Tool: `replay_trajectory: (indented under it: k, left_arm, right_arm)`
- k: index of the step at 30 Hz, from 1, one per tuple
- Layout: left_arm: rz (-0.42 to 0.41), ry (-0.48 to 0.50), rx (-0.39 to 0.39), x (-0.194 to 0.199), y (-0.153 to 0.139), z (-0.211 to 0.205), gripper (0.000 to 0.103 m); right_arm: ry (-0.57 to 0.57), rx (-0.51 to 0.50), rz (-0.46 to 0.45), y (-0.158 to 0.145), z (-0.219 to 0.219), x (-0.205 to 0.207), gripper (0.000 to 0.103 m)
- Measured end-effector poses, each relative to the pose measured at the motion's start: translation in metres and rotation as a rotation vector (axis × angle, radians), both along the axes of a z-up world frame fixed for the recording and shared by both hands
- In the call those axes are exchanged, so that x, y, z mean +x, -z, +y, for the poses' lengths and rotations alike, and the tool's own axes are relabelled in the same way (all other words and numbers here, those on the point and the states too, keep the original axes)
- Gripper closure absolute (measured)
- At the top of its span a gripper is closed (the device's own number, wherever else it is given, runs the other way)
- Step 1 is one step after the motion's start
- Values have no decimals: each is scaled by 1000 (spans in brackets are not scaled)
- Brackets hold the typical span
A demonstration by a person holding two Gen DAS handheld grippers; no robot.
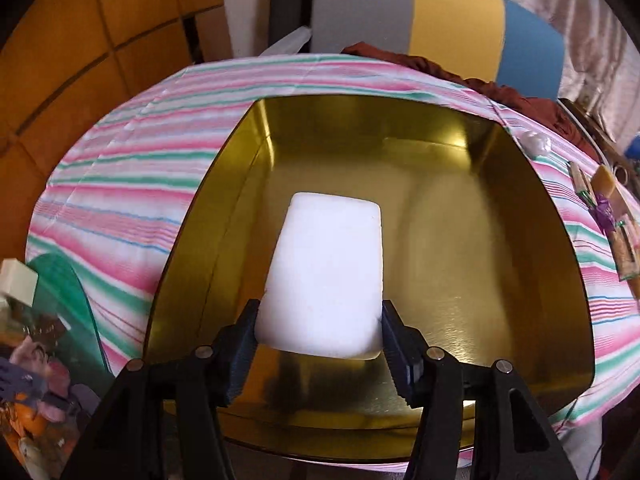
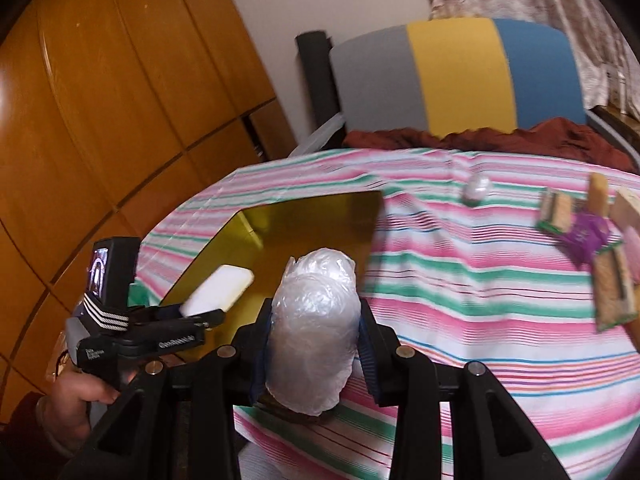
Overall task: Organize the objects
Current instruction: 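Lower the eraser into the gold tray and open the left tool while the right tool drops the bundle in, then move the right tool to the green-white medicine box and grasp it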
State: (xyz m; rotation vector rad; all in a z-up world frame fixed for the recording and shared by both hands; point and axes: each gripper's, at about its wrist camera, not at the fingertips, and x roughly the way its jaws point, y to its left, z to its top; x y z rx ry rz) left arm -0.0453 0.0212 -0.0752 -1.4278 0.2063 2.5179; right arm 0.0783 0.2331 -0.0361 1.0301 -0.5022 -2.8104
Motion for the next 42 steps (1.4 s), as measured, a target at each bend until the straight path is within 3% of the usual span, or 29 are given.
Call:
replay_trajectory:
  k: [3,7,13,16,21,25,35,42]
  left_arm:
    - [5,-35,-20,-3,-5,-5,38]
    - [47,-82,33,-1,-23,-16,6]
    - [160,-215,150,2,-51,-47,6]
    - [170,-281,213,5,-55,-66,6]
    - [192,-333,243,5,-59,-75,6]
    - [205,-341,254,5,-62,-77,5]
    - [167,-336,288,7,-55,-72,3]
    - [157,-261,306,16,-54,-51,1]
  right_arm:
    - [-31,4,-20,4,-17,-18,65]
    - [-57,5,-55,12,-34,-29,65]
    - [-89,-26,-121,33,-52,-49,65]
    - [-108,-20,-143,41,-63,-58,65]
    - [-129,-3,-187,51,-81,-77,63]
    - [-139,-16,-236,57,-90,-85,48]
    - [-90,-16,-126,36,-73,-59,43]
    - [-15,69,-44,12,-54,-42,43]
